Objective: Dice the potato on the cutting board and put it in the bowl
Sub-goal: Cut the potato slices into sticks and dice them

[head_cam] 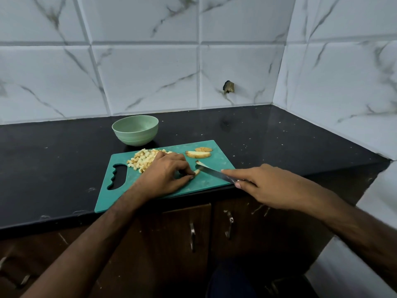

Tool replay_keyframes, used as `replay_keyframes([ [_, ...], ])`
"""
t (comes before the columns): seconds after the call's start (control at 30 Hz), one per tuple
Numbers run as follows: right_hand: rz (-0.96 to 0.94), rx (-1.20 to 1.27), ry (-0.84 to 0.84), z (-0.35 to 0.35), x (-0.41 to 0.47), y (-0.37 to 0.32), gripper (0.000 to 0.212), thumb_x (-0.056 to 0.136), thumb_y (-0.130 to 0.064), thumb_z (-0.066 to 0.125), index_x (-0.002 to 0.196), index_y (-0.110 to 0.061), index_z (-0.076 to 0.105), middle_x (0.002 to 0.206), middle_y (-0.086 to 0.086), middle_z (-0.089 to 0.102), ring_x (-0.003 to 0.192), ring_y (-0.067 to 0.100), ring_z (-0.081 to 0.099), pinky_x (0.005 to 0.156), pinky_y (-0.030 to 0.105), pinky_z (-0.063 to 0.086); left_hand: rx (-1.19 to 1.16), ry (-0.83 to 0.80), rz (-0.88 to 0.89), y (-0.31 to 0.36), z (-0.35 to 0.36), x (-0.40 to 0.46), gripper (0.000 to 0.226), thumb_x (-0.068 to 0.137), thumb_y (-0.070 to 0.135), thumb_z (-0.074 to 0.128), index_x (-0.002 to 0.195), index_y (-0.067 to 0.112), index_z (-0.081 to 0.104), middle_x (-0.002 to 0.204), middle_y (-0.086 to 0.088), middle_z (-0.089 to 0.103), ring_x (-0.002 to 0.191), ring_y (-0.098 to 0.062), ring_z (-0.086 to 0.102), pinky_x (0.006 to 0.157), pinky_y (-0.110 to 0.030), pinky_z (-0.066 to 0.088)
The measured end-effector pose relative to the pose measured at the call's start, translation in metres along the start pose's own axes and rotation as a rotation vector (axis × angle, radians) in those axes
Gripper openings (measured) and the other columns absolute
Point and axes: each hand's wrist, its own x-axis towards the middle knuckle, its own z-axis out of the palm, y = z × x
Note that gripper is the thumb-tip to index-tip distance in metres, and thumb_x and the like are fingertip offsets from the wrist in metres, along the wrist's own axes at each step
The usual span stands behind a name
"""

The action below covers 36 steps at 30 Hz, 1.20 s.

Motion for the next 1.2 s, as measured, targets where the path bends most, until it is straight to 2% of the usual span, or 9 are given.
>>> replay_keyframes([
  [0.07, 0.003, -0.014, -0.020, -0.002, -0.001, -0.003, 0.046, 0.111, -0.038, 0.035, 0.153, -0.054, 0.028, 0.088, -0.014, 0.059, 0.063, 0.009, 0.055, 0.060, 0.023, 0.047, -0.002, 0.004, 0.001, 0.000, 0.000, -0.001, 0.015, 0.089, 0.046, 0.062, 0.091, 0.033, 0.072, 0.086, 0.023, 0.054, 0.090, 0.000, 0.054, 0.087, -0.040, 0.040],
  [0.2, 0.006, 0.005, -0.061, -0.014, -0.009, 0.002, 0.044, 0.110, -0.039, 0.038, 0.150, -0.056, 0.033, 0.116, -0.010, 0.068, 0.077, 0.009, 0.063, 0.077, 0.032, 0.055, 0.011, 0.018, 0.013, 0.002, 0.001, 0.000, 0.008, 0.090, 0.041, 0.068, 0.090, 0.034, 0.071, 0.085, 0.021, 0.055, 0.088, -0.003, 0.054, 0.084, -0.043, 0.043],
  [0.33, 0.011, 0.006, -0.095, -0.026, -0.014, 0.008, 0.045, 0.109, -0.041, 0.039, 0.150, -0.056, 0.033, 0.136, -0.012, 0.062, 0.098, 0.014, 0.066, 0.092, 0.039, 0.053, 0.001, 0.028, 0.005, 0.001, 0.001, -0.001, 0.008, 0.090, 0.040, 0.068, 0.090, 0.033, 0.071, 0.084, 0.023, 0.051, 0.087, -0.002, 0.052, 0.081, -0.040, 0.042],
  [0.53, -0.011, -0.003, 0.039, -0.008, -0.007, -0.004, 0.046, 0.110, -0.041, 0.034, 0.151, -0.060, 0.024, 0.083, -0.012, 0.057, 0.060, 0.008, 0.050, 0.063, 0.030, 0.047, 0.009, 0.017, 0.005, 0.003, 0.000, -0.001, 0.013, 0.089, 0.042, 0.065, 0.093, 0.032, 0.072, 0.085, 0.024, 0.050, 0.087, 0.000, 0.050, 0.082, -0.038, 0.042],
  [0.63, -0.003, -0.016, 0.036, 0.004, 0.000, -0.005, 0.046, 0.110, -0.042, 0.033, 0.151, -0.061, 0.023, 0.092, -0.010, 0.058, 0.062, 0.009, 0.050, 0.063, 0.029, 0.044, 0.022, 0.025, 0.013, 0.002, 0.001, -0.001, 0.015, 0.090, 0.044, 0.064, 0.093, 0.031, 0.072, 0.085, 0.024, 0.049, 0.086, 0.001, 0.050, 0.080, -0.035, 0.040],
  [0.8, -0.026, -0.031, -0.018, -0.002, -0.004, -0.002, 0.047, 0.110, -0.040, 0.032, 0.152, -0.060, 0.023, 0.083, -0.011, 0.057, 0.063, 0.012, 0.055, 0.060, 0.028, 0.046, 0.067, 0.044, 0.030, 0.002, 0.000, 0.000, 0.010, 0.089, 0.041, 0.068, 0.091, 0.033, 0.072, 0.085, 0.024, 0.049, 0.086, 0.001, 0.048, 0.076, -0.032, 0.035],
  [0.97, -0.021, -0.052, -0.083, -0.022, -0.014, 0.005, 0.046, 0.110, -0.042, 0.034, 0.151, -0.061, 0.026, 0.120, -0.013, 0.065, 0.070, 0.013, 0.058, 0.067, 0.027, 0.047, 0.086, 0.044, 0.037, 0.003, 0.000, -0.002, 0.007, 0.089, 0.039, 0.070, 0.091, 0.033, 0.072, 0.085, 0.025, 0.048, 0.086, 0.001, 0.049, 0.077, -0.031, 0.033],
  [1.13, -0.022, -0.092, 0.022, -0.009, -0.011, -0.004, 0.046, 0.110, -0.045, 0.028, 0.149, -0.066, 0.016, 0.097, -0.018, 0.057, 0.073, 0.008, 0.053, 0.066, 0.030, 0.046, 0.074, 0.056, -0.001, 0.004, -0.002, -0.002, 0.009, 0.088, 0.043, 0.070, 0.087, 0.033, 0.070, 0.084, 0.023, 0.053, 0.084, -0.001, 0.051, 0.077, -0.030, 0.030],
  [1.2, -0.021, -0.100, 0.038, 0.002, -0.006, -0.008, 0.047, 0.109, -0.047, 0.028, 0.150, -0.066, 0.015, 0.110, -0.012, 0.061, 0.068, 0.007, 0.050, 0.060, 0.027, 0.040, 0.072, 0.048, -0.017, 0.004, -0.003, -0.002, 0.014, 0.089, 0.047, 0.066, 0.087, 0.034, 0.069, 0.083, 0.022, 0.052, 0.084, 0.000, 0.049, 0.077, -0.030, 0.029],
])
